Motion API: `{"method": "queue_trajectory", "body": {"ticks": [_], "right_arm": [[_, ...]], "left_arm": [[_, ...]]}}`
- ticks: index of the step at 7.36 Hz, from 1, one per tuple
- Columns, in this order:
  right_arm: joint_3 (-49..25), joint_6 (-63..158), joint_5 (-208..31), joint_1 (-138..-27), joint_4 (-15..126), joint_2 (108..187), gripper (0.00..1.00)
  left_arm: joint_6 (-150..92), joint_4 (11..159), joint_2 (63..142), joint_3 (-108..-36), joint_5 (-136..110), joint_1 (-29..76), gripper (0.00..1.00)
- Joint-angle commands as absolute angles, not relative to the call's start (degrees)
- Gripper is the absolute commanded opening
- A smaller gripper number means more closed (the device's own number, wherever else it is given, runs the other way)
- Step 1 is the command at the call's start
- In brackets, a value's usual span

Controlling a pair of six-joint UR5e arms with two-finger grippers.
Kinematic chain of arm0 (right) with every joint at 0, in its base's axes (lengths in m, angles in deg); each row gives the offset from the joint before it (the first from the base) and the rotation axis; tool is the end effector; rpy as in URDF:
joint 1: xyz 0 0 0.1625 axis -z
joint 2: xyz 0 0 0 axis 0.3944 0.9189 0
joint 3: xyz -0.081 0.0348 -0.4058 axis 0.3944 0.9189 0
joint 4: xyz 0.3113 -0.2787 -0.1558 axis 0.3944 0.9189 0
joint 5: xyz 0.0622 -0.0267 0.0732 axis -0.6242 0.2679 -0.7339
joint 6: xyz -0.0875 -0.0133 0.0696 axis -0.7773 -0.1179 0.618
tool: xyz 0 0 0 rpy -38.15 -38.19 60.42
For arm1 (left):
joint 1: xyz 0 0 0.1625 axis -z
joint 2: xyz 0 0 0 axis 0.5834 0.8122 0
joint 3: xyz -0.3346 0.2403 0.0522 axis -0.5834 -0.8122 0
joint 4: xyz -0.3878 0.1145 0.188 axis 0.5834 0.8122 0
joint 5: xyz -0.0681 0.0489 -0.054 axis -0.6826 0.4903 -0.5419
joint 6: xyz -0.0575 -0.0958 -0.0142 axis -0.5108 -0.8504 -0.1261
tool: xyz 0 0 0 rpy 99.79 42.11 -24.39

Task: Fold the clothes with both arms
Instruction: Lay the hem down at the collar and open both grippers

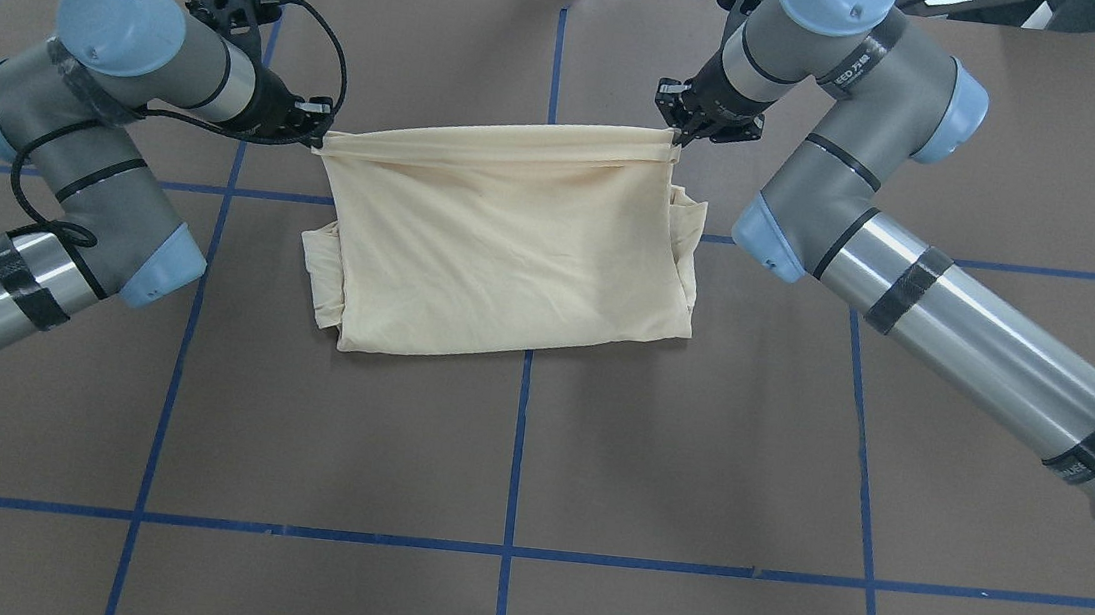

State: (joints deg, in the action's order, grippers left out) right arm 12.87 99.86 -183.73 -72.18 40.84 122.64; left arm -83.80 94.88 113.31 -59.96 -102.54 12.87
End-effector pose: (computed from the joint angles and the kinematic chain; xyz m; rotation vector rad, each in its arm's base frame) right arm -0.4819 -0.6752 0.2745 0.1214 -0.9759 0.2295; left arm 0.4304 -0.6274 0.3559 0.2618 0.9809 -0.2678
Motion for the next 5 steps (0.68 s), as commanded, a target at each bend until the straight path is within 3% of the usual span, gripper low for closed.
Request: {"method": "queue_trajectory", "body": {"ticks": [1, 5], "right_arm": [[13.36, 99.85, -183.17, -72.09, 40.84, 122.57, 0.0], [13.36, 99.85, -181.95, -71.22, 39.87, 122.57, 0.0]], "left_arm": [[-84.15, 94.8, 113.53, -59.06, -102.55, 13.35, 0.0], [-85.29, 94.89, 114.32, -59.76, -102.64, 12.91, 0.0]]}}
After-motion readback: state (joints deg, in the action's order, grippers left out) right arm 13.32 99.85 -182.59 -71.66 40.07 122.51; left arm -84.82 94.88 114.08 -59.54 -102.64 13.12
